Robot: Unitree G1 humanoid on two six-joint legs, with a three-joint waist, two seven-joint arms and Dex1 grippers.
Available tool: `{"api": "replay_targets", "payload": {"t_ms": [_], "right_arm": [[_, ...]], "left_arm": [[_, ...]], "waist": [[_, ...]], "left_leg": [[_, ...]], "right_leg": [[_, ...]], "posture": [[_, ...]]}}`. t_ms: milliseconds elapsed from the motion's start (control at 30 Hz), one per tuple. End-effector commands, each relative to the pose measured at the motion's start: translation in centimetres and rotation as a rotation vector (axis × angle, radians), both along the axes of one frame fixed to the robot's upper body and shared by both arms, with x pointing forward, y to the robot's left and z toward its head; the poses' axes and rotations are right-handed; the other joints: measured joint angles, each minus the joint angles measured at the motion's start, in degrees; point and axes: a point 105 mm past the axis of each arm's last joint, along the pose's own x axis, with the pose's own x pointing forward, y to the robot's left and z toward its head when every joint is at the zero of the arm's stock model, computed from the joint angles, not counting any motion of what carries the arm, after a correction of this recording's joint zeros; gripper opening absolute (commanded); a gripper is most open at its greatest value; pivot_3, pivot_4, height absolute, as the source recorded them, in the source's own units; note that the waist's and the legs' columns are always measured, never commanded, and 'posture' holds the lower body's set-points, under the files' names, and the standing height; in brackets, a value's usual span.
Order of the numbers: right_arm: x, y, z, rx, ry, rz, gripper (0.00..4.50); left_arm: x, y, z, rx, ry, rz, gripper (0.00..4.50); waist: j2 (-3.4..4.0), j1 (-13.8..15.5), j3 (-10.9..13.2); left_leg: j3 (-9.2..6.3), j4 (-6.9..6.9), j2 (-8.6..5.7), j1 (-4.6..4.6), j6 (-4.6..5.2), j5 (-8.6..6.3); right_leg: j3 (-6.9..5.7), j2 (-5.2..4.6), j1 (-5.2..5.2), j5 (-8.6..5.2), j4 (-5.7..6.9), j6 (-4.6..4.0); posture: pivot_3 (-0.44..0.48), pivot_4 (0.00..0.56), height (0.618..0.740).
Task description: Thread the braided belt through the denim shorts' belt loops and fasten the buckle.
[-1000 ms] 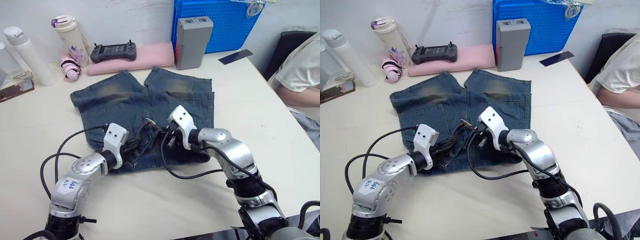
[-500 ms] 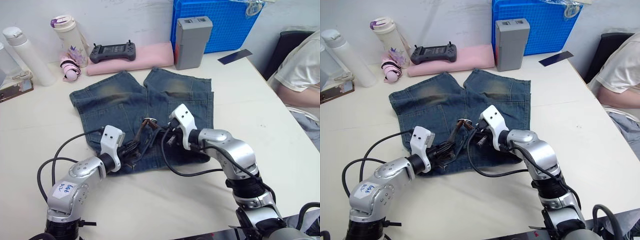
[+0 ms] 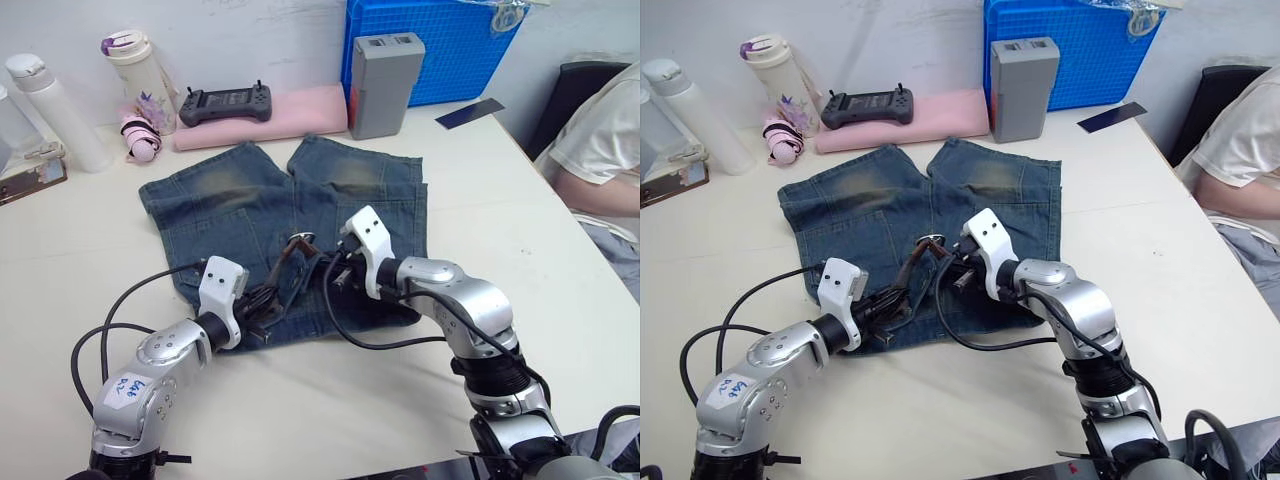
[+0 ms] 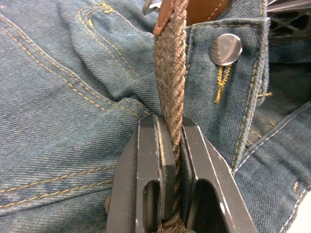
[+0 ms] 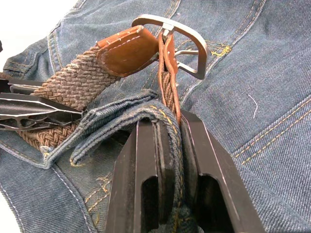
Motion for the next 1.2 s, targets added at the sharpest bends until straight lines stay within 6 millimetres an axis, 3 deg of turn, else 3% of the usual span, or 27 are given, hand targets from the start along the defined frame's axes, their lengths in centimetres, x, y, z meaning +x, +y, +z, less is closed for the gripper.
{"api": "replay_targets", "payload": {"t_ms": [33,300,667,1200], "right_arm": [[-0.5,0.2,2.0,0.000,-0.107,0.026,0.02],[-2.2,0.8,1.4,-0.047,-0.110,0.113,0.02],[-0.5,0.2,1.8,0.019,-0.073,-0.011,0.02],[-2.2,1.2,1.5,-0.035,-0.109,0.085,0.02]], "left_arm": [[0.4,0.4,0.4,0.008,-0.011,0.018,0.00],[1.4,0.9,1.1,0.000,-0.025,0.037,0.00],[0.0,0.4,0.7,0.014,-0.007,-0.010,0.00],[0.7,0.3,0.6,0.008,-0.005,-0.004,0.00]], "waist": [[0.00,0.06,0.00],[0.00,0.05,0.00],[0.00,-0.04,0.00],[0.00,-0.04,0.00]], "left_leg": [[0.00,0.00,0.00,0.00,0.00,0.00],[0.00,0.00,0.01,-0.01,0.00,0.00],[0.00,0.00,0.02,-0.02,0.00,0.00],[0.00,-0.02,0.01,-0.02,0.00,0.00]], "right_leg": [[0.00,0.00,0.00,0.00,0.00,0.00],[-0.01,0.01,0.00,0.00,-0.01,0.00],[-0.01,0.01,-0.01,0.00,-0.01,0.00],[0.00,0.01,-0.02,0.00,-0.01,0.00]], "posture": [[0.000,0.150,0.709],[0.000,0.150,0.709],[0.000,0.150,0.709],[0.000,0.150,0.709]]}}
